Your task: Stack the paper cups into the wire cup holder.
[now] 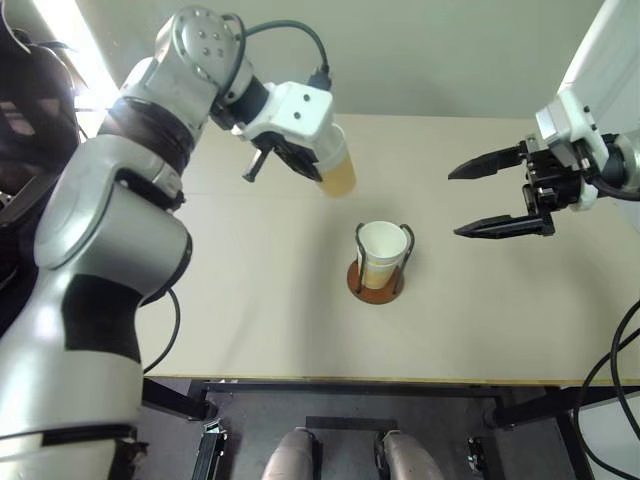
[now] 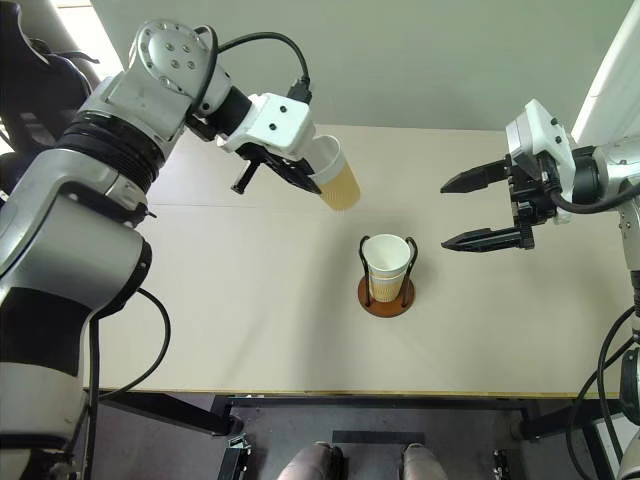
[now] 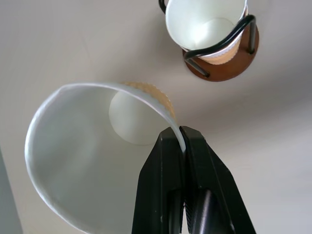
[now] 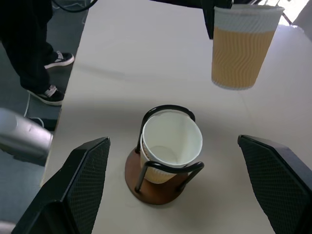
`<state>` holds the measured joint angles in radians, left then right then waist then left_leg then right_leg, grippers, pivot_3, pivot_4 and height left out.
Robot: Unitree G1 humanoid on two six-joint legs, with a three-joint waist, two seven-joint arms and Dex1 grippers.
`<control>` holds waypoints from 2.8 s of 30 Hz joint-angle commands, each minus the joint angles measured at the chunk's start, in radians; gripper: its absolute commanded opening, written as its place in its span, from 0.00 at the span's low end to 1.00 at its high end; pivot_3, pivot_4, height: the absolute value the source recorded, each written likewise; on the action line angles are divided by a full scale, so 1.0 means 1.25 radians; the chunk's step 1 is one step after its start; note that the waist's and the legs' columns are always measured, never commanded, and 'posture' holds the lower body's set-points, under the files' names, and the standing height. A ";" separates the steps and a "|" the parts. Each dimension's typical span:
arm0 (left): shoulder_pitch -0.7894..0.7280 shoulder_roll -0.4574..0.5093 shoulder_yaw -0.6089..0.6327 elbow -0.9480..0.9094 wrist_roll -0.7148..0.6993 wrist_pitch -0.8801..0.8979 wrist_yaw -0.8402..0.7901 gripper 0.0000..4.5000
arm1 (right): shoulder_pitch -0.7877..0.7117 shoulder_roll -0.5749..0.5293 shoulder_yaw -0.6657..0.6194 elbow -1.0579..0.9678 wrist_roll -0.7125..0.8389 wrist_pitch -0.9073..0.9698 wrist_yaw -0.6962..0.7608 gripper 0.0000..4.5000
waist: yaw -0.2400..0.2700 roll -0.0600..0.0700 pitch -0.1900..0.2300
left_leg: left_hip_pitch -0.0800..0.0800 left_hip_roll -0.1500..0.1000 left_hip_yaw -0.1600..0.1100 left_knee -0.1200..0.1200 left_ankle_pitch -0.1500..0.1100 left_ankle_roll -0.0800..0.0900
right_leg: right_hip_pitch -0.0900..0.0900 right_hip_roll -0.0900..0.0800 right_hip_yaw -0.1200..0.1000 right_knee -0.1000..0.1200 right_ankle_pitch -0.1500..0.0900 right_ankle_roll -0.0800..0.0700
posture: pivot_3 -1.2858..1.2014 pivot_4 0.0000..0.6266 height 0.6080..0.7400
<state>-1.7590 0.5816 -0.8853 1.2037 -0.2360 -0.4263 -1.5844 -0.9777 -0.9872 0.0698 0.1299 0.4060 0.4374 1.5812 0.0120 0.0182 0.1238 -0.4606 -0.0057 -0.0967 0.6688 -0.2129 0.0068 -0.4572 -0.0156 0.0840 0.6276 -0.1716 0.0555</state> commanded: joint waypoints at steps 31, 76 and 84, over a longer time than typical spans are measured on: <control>-0.043 -0.126 -0.079 -0.054 -0.116 0.029 -0.024 0.01 | 0.020 -0.123 0.025 0.101 0.059 -0.175 0.027 0.97 | 0.011 0.000 0.000 | 0.001 -0.001 0.000 0.010 -0.002 0.004 | 0.007 -0.003 0.001 -0.001 0.001 0.005 | 0.52 0.24 1.00; 0.004 -0.156 -0.171 -0.077 -0.142 -0.039 -0.024 0.01 | 0.056 -0.125 0.007 0.055 0.061 -0.153 0.027 0.97 | 0.013 0.000 0.000 | 0.001 -0.001 0.000 0.011 -0.003 0.004 | 0.008 -0.003 0.001 -0.001 0.002 0.007 | 0.52 0.24 1.00; 0.008 -0.165 -0.158 -0.055 -0.107 -0.079 -0.024 0.01 | 0.056 -0.115 -0.002 0.053 0.051 -0.150 0.027 0.97 | 0.013 0.000 0.000 | 0.001 -0.001 0.000 0.011 -0.003 0.004 | 0.008 -0.003 0.001 -0.001 0.002 0.007 | 0.52 0.24 1.00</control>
<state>-1.7395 0.3741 -1.1064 1.1269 -0.3801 -0.5041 -1.5842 -0.9007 -1.1245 0.1204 0.2189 0.4675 0.2482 1.6105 0.0284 0.0184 0.1240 -0.4591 -0.0075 -0.0964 0.6822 -0.2161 0.0121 -0.4473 -0.0194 0.0850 0.6261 -0.1689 0.0640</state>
